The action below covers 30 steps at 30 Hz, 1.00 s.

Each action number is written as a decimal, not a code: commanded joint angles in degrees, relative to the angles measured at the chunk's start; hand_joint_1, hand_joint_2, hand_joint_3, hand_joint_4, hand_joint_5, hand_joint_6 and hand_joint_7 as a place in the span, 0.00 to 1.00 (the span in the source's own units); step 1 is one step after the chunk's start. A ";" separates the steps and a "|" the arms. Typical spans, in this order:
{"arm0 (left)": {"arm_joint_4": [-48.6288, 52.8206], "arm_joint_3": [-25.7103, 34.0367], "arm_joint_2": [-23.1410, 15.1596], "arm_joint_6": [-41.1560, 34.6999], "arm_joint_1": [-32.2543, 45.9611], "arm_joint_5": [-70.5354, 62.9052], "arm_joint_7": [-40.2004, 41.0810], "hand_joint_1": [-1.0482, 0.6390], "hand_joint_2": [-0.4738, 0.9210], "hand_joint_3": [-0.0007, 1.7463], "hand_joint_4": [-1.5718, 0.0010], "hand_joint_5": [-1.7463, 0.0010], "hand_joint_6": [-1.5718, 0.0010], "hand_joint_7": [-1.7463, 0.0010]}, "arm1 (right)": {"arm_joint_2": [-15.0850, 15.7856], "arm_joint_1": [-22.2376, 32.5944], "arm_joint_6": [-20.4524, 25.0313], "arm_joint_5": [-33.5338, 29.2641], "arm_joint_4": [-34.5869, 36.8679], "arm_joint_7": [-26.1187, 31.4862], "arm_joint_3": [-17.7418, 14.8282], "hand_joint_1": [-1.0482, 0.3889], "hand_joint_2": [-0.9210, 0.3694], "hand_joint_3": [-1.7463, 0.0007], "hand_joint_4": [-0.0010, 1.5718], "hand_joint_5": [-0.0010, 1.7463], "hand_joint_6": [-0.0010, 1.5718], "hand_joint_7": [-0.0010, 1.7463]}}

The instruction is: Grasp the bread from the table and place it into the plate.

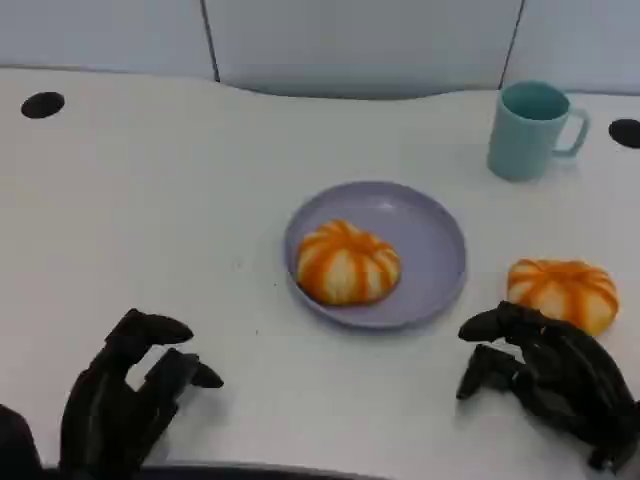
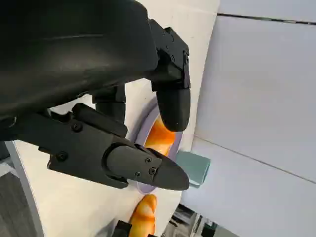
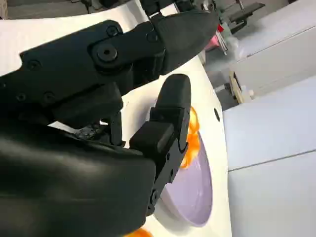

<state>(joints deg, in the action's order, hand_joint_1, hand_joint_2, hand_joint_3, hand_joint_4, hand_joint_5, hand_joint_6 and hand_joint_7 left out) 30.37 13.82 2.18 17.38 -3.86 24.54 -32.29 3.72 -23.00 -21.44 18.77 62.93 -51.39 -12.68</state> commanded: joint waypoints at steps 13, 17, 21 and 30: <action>1.21 0.47 -1.22 0.35 0.09 -0.23 -0.01 0.23 1.00 0.01 0.78 0.00 0.85 0.08 | 0.54 1.07 2.33 -0.81 2.96 0.48 -1.21 0.37 0.00 0.96 0.45 0.78 0.49 0.47; 1.34 0.52 -1.16 0.49 -0.04 -0.20 0.08 0.25 1.00 0.01 0.78 0.00 0.85 0.08 | 0.39 0.96 1.31 -1.22 3.21 0.96 -1.27 0.36 0.00 0.96 0.45 0.78 0.50 0.46; 1.36 0.60 -1.17 0.28 -0.09 0.06 -0.15 0.25 1.00 0.02 0.79 0.00 0.86 0.08 | 0.75 0.73 1.88 -1.43 3.39 0.70 -1.11 0.36 0.00 0.95 0.45 0.77 0.50 0.45; 1.28 0.73 -1.23 -0.04 -0.16 0.48 -0.42 0.25 1.00 0.02 0.78 0.00 0.86 0.08 | 0.40 0.70 2.45 -0.98 3.23 0.44 -1.43 0.37 0.00 0.95 0.44 0.80 0.49 0.46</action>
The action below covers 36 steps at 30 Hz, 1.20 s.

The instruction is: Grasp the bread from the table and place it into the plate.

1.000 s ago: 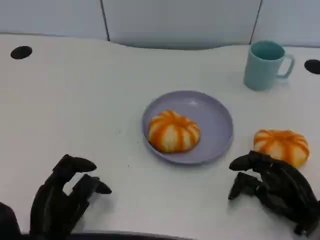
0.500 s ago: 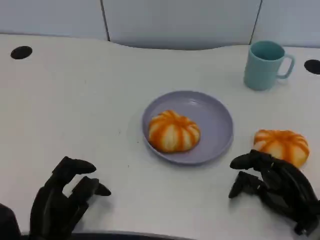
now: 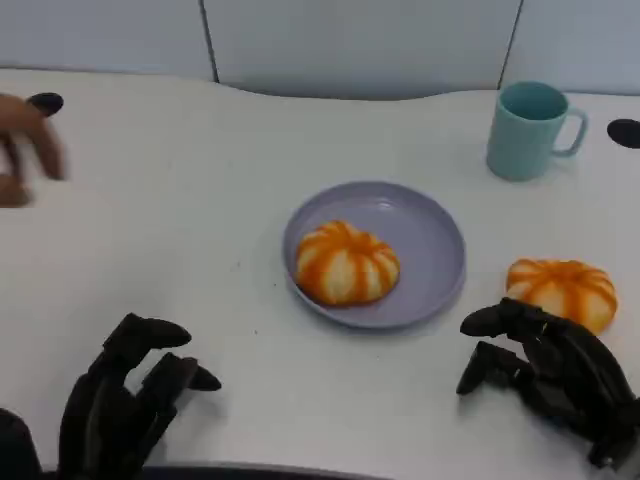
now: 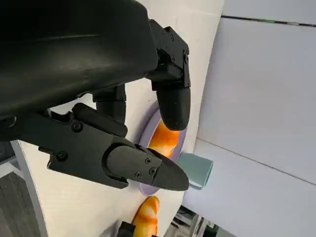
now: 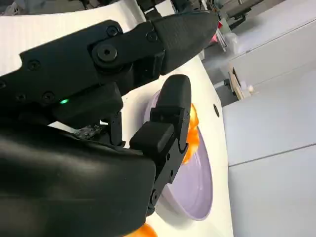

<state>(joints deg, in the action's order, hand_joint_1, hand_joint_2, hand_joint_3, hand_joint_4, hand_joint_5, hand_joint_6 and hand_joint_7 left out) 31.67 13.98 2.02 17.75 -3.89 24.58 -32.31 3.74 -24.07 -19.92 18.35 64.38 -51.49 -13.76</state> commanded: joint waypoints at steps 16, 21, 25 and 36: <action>-0.22 0.52 -1.06 -0.18 0.08 0.59 -0.75 0.25 1.00 0.02 0.77 0.00 0.85 0.08 | 0.43 2.73 -0.64 -1.80 -0.88 1.02 0.84 0.37 0.00 0.93 0.43 0.80 0.48 0.48; -0.18 0.64 -1.09 -0.67 -0.10 0.94 -0.80 0.26 1.00 0.02 0.77 0.00 0.86 0.07 | 0.11 2.72 -0.96 -1.69 -0.40 1.74 0.46 0.37 0.00 0.94 0.45 0.77 0.50 0.46; -0.43 0.50 -1.12 -0.65 -0.02 0.57 -0.40 0.25 1.00 0.02 0.77 0.00 0.85 0.08 | 0.10 2.67 -0.50 -1.51 -0.37 1.39 0.44 0.36 0.00 0.94 0.44 0.77 0.50 0.45; -0.83 0.56 -1.00 -0.51 0.22 0.66 -0.52 0.26 1.00 0.01 0.76 0.00 0.85 0.07 | 0.15 3.38 -1.01 -2.82 -2.21 3.52 1.37 0.35 0.00 0.95 0.44 0.77 0.51 0.47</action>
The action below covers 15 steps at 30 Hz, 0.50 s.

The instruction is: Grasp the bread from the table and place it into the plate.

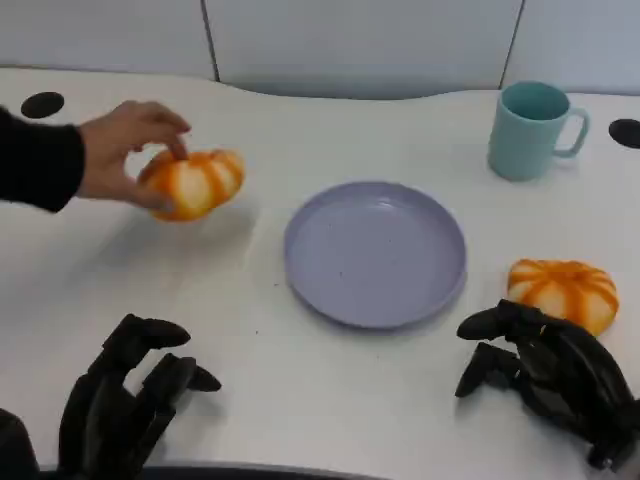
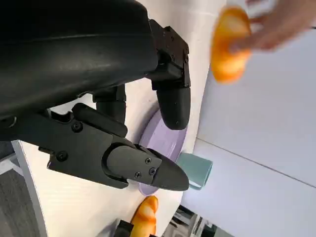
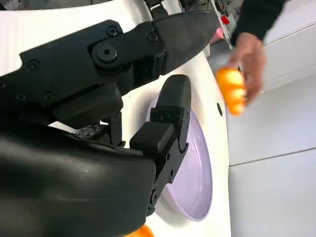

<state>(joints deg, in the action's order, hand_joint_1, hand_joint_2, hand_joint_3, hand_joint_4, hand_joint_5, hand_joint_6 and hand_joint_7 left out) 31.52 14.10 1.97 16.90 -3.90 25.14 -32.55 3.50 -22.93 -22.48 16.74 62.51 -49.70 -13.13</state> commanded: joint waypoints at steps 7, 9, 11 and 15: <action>-0.15 1.00 -0.55 1.15 -0.29 0.57 -0.64 0.24 1.00 0.01 0.76 0.00 0.81 0.09 | 0.37 2.15 1.37 -0.84 0.31 0.97 0.40 0.36 0.00 0.94 0.44 0.79 0.49 0.48; 0.39 1.19 -0.55 1.73 -0.58 0.63 -1.11 0.23 1.00 0.01 0.76 0.00 0.80 0.10 | 0.42 2.04 1.41 -1.06 0.56 1.40 0.43 0.36 0.00 0.94 0.44 0.79 0.49 0.48; 0.82 1.32 -0.56 2.25 -0.77 0.57 -1.38 0.23 1.00 0.02 0.75 0.00 0.78 0.13 | 0.40 1.82 2.26 -0.67 0.94 1.22 0.12 0.36 0.00 0.95 0.44 0.78 0.50 0.48; 0.40 1.26 -0.50 1.85 -0.47 0.47 -1.13 0.23 1.00 0.01 0.75 0.00 0.78 0.15 | 0.34 1.98 2.42 -0.84 0.48 1.47 0.17 0.35 0.00 0.96 0.45 0.77 0.51 0.47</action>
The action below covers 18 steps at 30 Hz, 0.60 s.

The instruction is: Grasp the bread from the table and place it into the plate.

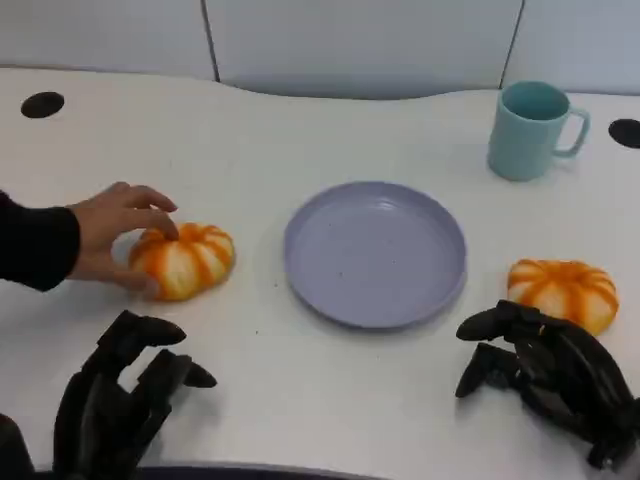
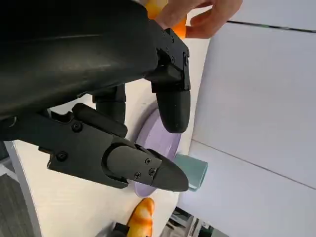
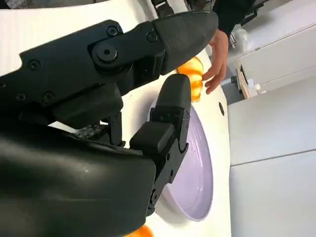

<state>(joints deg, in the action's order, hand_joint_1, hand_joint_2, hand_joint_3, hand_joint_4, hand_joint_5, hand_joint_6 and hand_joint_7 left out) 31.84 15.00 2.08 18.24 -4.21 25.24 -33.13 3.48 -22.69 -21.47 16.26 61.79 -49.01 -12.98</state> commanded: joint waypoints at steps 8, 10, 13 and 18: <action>0.07 0.37 -0.61 0.25 -0.02 0.54 -1.14 0.24 1.00 0.01 0.74 0.00 0.78 0.13 | 0.27 2.04 0.35 -0.06 0.84 -0.78 -0.20 0.36 0.00 0.94 0.43 0.78 0.50 0.47; 0.26 0.36 -0.59 0.64 -0.04 0.34 -1.17 0.25 1.00 0.02 0.75 0.00 0.79 0.12 | 0.21 2.02 0.13 0.02 0.95 -0.87 -0.29 0.36 0.00 0.93 0.43 0.78 0.50 0.47; 0.18 0.33 -0.61 0.54 0.04 0.25 -1.06 0.24 1.00 0.02 0.75 0.00 0.79 0.12 | 0.21 1.89 0.53 0.35 1.13 -1.39 -0.49 0.36 0.00 0.94 0.43 0.78 0.50 0.47; -0.48 0.17 -0.57 -0.19 0.35 0.15 -0.58 0.25 1.00 0.02 0.76 0.00 0.80 0.11 | 0.07 2.02 0.82 0.30 0.85 -0.51 -0.49 0.36 0.00 0.95 0.43 0.78 0.51 0.46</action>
<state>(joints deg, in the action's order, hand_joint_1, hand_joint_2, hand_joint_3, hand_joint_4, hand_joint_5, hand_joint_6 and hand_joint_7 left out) 31.84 15.03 2.13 18.22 -4.18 25.24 -33.72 3.47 -22.49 -21.59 16.95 61.70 -50.58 -13.48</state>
